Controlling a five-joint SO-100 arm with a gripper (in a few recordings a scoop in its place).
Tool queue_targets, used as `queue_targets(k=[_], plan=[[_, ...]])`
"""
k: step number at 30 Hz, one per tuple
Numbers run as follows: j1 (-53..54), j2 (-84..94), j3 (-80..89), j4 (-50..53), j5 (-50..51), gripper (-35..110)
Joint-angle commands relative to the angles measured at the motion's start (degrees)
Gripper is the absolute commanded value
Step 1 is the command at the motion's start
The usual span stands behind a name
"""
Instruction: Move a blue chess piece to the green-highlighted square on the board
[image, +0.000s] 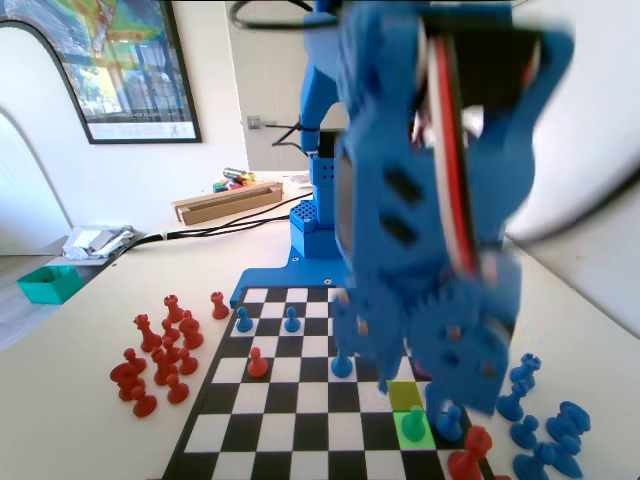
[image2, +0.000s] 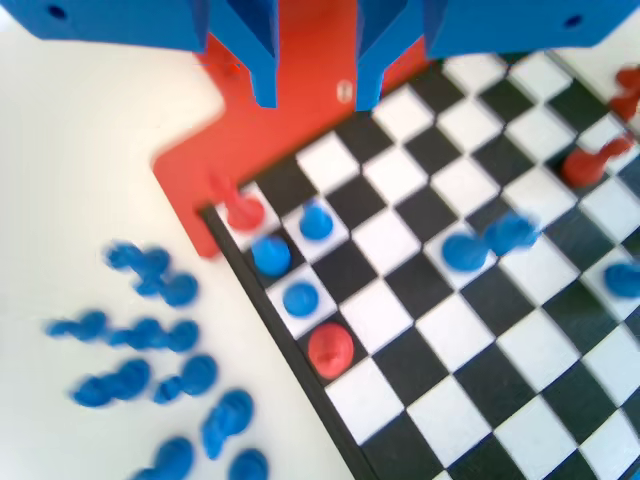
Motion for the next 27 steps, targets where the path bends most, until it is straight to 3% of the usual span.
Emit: queue_targets(k=[1, 15, 27], plan=[[0.3, 12.9, -4.0, 4.0, -2.1, 13], [0.7, 45.4, 5.5, 21.7, -25.7, 2], [2.1, 69.7, 20.0, 30.1, -41.5, 1]])
